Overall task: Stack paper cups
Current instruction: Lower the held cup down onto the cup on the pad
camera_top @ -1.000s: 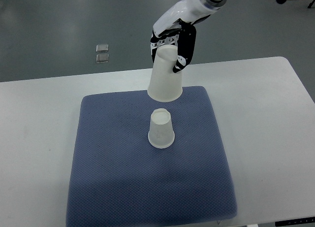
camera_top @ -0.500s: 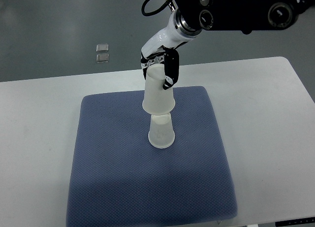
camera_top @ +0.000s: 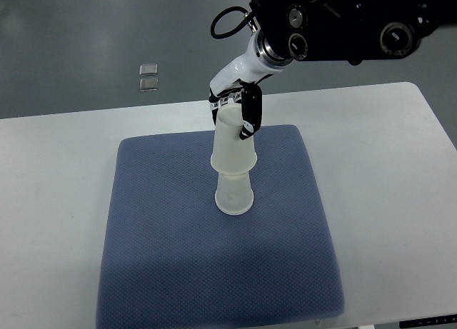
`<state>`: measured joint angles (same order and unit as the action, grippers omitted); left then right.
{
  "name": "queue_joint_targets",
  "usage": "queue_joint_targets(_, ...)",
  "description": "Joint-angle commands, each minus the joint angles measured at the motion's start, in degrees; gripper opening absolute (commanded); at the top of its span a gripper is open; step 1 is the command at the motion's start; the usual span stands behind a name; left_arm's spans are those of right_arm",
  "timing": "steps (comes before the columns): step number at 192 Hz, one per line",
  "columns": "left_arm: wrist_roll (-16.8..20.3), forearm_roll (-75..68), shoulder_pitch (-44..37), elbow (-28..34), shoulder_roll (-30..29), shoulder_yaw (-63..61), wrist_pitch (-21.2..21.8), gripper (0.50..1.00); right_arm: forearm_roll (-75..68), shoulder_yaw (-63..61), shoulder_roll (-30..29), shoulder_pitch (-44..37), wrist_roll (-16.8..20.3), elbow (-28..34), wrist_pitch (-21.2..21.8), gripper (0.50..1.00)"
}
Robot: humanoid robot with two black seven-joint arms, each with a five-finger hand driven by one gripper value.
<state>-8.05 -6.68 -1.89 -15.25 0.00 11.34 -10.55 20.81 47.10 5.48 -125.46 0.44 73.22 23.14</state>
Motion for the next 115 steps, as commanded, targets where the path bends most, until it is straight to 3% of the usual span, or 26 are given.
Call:
queue_joint_targets(1, 0.05, 0.00, -0.05, 0.04, 0.00, 0.00, 0.00, 1.000, -0.42, 0.01, -0.03, 0.39, 0.00, 0.26, -0.46, 0.699)
queue_joint_targets(115, 0.05, 0.00, -0.05, 0.13, 0.00, 0.00, 0.09, 1.000, -1.39, 0.63, -0.64, 2.15, 0.00, 0.52, -2.22, 0.735)
